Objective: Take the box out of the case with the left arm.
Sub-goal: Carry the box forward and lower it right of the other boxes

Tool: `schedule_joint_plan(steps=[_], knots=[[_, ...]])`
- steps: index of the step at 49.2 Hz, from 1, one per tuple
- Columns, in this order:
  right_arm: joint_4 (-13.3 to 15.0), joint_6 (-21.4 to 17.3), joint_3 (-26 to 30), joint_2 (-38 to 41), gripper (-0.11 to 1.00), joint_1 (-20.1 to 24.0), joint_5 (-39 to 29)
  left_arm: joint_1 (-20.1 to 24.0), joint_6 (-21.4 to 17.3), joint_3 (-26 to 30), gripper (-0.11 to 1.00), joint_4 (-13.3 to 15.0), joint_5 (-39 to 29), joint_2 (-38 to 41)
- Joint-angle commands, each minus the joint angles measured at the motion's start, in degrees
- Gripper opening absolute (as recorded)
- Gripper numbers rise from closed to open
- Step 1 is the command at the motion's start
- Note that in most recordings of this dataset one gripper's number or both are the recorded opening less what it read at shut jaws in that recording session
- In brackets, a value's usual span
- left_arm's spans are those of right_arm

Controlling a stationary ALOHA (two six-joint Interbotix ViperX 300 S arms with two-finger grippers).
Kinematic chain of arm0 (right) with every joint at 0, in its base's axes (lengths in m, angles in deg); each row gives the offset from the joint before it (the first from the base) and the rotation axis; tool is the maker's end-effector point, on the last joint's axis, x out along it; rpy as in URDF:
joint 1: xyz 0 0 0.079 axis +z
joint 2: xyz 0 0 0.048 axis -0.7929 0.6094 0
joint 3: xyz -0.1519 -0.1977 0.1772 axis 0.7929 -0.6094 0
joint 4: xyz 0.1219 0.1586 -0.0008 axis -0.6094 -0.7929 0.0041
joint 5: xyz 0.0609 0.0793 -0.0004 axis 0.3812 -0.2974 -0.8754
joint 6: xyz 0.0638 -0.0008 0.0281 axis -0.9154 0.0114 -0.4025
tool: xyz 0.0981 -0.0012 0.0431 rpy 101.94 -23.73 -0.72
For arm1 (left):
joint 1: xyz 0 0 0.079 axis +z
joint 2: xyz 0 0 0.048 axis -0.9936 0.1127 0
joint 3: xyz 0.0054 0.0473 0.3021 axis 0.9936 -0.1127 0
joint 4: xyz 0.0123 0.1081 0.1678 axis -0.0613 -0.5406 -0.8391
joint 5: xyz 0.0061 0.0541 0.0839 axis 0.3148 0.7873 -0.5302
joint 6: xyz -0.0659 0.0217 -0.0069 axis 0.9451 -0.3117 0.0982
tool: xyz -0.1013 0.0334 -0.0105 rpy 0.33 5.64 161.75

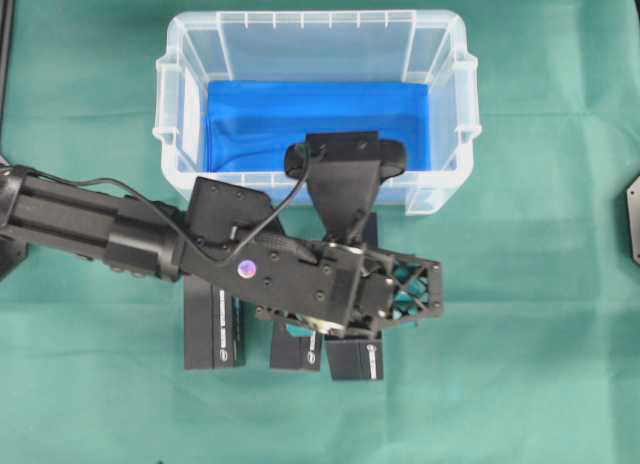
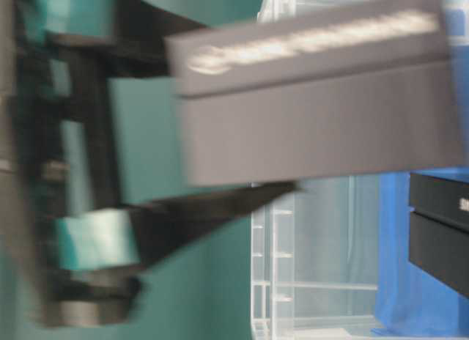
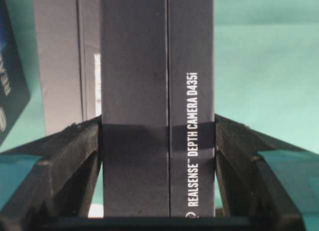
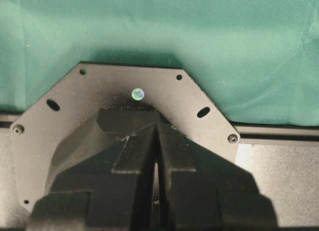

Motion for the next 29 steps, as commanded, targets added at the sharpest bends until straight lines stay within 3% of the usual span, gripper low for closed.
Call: schedule_joint_plan(steps=[1,11,29], knots=[[-0.1,-0.2,1.5,0.3,0.01,0.0,-0.1,-0.2,0.7,-4.0,0.60,-0.3,6.1,-3.9],[-0.1,-0.2,1.5,0.3,0.01,0.0,-0.1,-0.2,1.0,-9.4,0.60,-0.3,11.5,-3.3],[-0.1,-0.2,1.5,0.3,0.01,-0.1,-0.1,0.0,0.6,-11.0,0.60,-0.3,12.9,-2.4]])
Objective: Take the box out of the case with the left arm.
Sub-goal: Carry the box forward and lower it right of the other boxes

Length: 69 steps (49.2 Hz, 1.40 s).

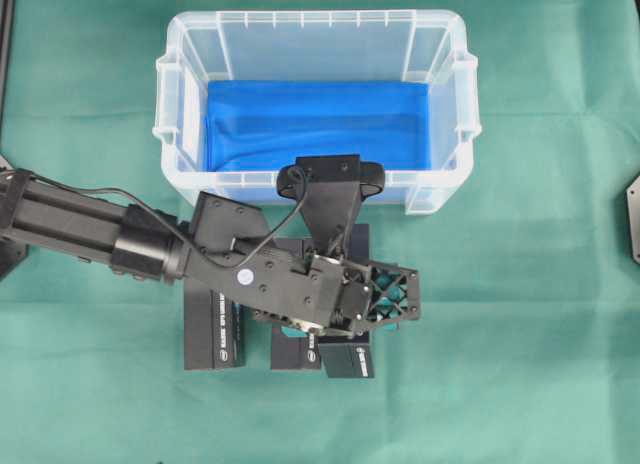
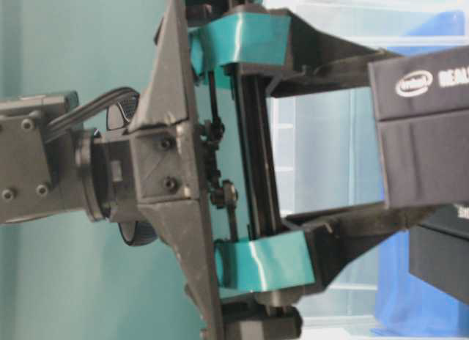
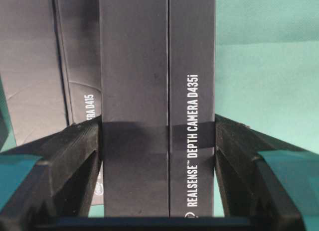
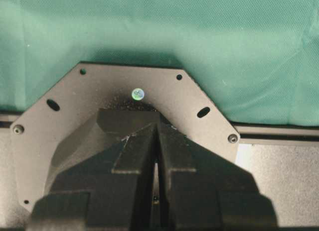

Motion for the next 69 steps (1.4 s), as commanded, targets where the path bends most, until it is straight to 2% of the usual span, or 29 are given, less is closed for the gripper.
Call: schedule_joint_plan(steps=[1,10,27,44,46,49,52,59,69], knots=[[-0.1,-0.1,1.5,0.3,0.01,0.0,-0.1,0.0,-0.2,0.9,0.60,-0.3,0.9,-1.6],[-0.1,-0.1,1.5,0.3,0.01,0.0,-0.1,0.3,-1.0,0.8,0.60,-0.3,3.3,-1.5],[-0.1,-0.1,1.5,0.3,0.01,0.0,-0.1,1.4,-5.1,1.6,0.60,0.6,6.3,-1.3],[-0.1,-0.1,1.5,0.3,0.01,0.0,-0.1,1.8,-5.2,1.7,0.60,0.8,7.2,-1.3],[-0.1,-0.1,1.5,0.3,0.01,0.0,-0.1,1.8,-5.2,1.7,0.66,0.8,7.4,-1.3],[-0.1,-0.1,1.5,0.3,0.01,0.0,-0.1,1.8,-5.2,1.7,0.83,0.8,7.9,-1.3],[-0.1,-0.1,1.5,0.3,0.01,0.0,-0.1,1.8,-5.3,1.7,0.94,0.8,8.3,-1.3],[-0.1,-0.1,1.5,0.3,0.01,0.0,-0.1,1.8,-5.3,1.7,0.90,0.8,8.3,-1.4],[-0.1,-0.1,1.5,0.3,0.01,0.0,-0.1,1.8,-5.3,1.7,0.91,0.8,8.3,-1.4]])
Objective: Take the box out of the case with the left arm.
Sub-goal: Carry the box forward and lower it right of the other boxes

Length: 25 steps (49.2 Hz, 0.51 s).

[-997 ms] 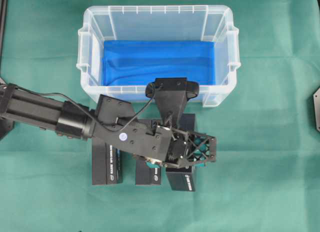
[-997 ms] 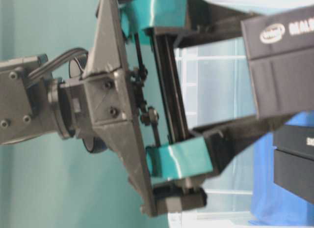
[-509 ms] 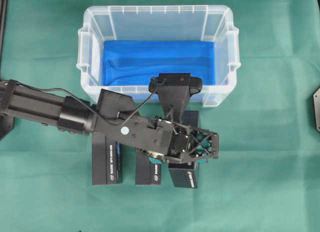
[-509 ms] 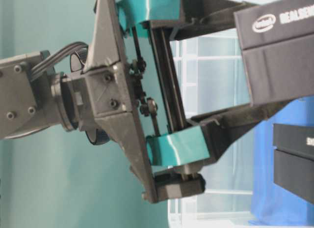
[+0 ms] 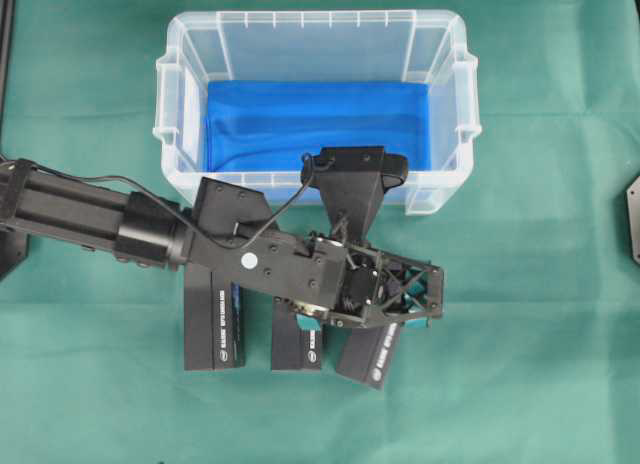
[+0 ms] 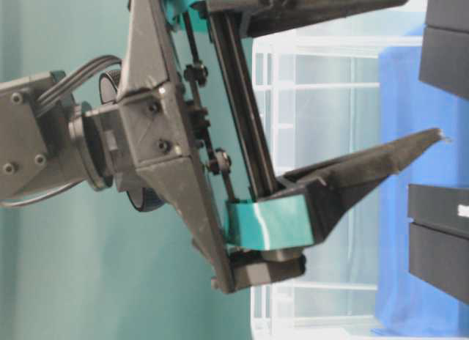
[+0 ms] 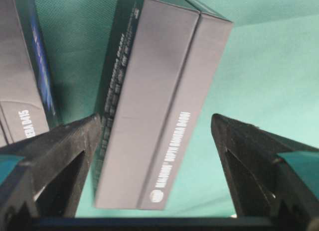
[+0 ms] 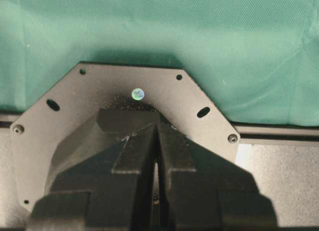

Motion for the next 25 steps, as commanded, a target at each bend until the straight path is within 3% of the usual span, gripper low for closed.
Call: schedule_joint_plan(steps=[1,25], knots=[[-0.1,-0.1,1.5,0.3,0.01,0.0,-0.1,0.3,-0.1,1.6,0.91,-0.1,0.2,-1.4],[-0.1,-0.1,1.5,0.3,0.01,0.0,-0.1,1.1,-0.2,5.3,0.90,-0.1,-2.5,-2.3]])
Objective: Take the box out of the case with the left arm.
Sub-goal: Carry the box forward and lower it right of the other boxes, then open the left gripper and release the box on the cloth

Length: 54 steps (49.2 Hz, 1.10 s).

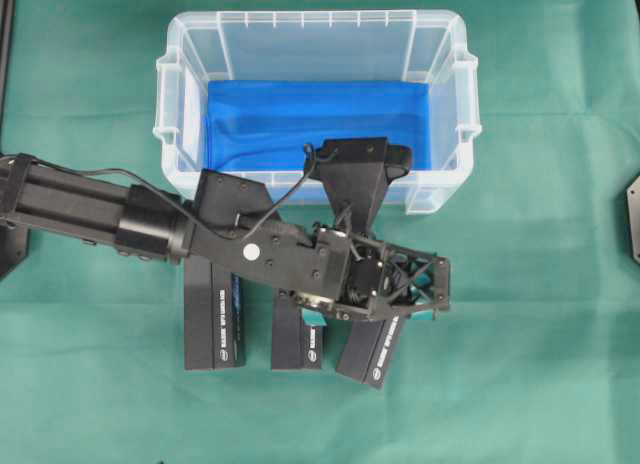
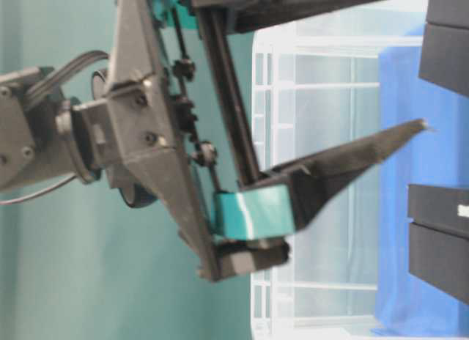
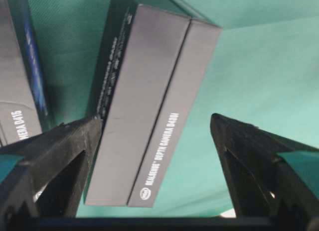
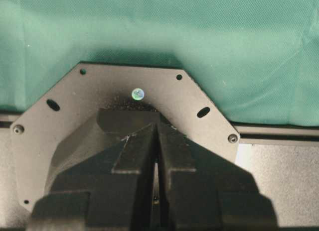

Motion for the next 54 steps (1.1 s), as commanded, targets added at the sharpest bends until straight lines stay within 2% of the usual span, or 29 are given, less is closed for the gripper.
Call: schedule_joint_plan(steps=[1,25,36,54], knots=[[-0.1,-0.1,1.5,0.3,0.01,0.0,-0.1,0.4,-0.4,3.4,0.90,-0.1,-1.5,-2.3],[-0.1,-0.1,1.5,0.3,0.01,0.0,-0.1,1.2,-4.6,16.3,0.90,-0.1,-12.4,0.3],[-0.1,-0.1,1.5,0.3,0.01,0.0,-0.1,1.1,-5.1,16.0,0.90,-0.1,-13.3,0.1],[-0.1,-0.1,1.5,0.3,0.01,0.0,-0.1,-0.1,-4.9,9.8,0.90,0.4,-13.4,-5.2]])
